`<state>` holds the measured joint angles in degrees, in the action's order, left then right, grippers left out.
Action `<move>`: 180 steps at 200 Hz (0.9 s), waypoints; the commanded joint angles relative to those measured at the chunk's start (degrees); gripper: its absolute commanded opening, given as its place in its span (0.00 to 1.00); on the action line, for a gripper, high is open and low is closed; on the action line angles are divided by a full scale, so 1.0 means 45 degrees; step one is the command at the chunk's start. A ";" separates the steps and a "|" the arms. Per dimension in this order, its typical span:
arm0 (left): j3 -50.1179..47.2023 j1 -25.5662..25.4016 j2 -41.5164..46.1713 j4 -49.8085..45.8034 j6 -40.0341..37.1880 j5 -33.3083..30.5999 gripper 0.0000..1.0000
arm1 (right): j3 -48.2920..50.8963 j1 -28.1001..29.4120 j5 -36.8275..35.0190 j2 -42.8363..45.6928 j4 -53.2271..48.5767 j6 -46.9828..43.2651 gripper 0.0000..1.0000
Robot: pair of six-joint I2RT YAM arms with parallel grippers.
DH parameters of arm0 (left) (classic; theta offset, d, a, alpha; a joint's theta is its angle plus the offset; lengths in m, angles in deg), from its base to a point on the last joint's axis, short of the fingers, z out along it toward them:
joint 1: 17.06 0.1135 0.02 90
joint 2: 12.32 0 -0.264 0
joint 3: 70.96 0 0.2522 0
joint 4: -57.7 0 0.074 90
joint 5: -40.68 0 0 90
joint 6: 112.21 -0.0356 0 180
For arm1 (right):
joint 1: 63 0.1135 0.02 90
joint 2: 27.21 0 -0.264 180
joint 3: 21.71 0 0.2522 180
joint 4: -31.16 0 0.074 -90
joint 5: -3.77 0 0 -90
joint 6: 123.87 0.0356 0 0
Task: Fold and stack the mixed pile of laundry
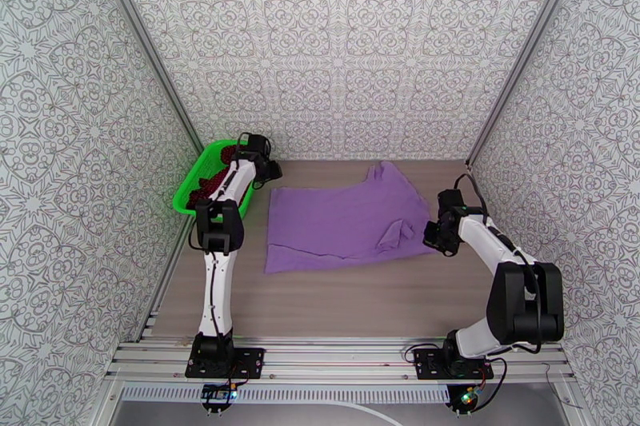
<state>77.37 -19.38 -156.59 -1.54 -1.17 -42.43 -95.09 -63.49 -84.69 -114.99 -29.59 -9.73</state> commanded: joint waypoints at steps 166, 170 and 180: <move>-1.1972 -0.7041 0.8798 0.2968 0.2097 -0.1380 0.50 | -0.1005 0.0776 0.1615 -0.1839 0.1029 0.0017 0.21; -1.2069 -0.7143 0.8686 0.3050 0.2180 -0.1358 0.48 | -0.1055 0.0838 0.1662 -0.1854 0.1026 0.0044 0.21; -1.2285 -0.7315 0.8452 0.3187 0.2381 -0.1369 0.41 | -0.1115 0.0956 0.1761 -0.1948 0.1074 0.0119 0.21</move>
<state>24.58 -50.82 -115.87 9.65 6.41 -47.24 -97.71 -61.00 -79.27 -124.92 -24.19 -9.31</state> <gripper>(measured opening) 0.479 0.212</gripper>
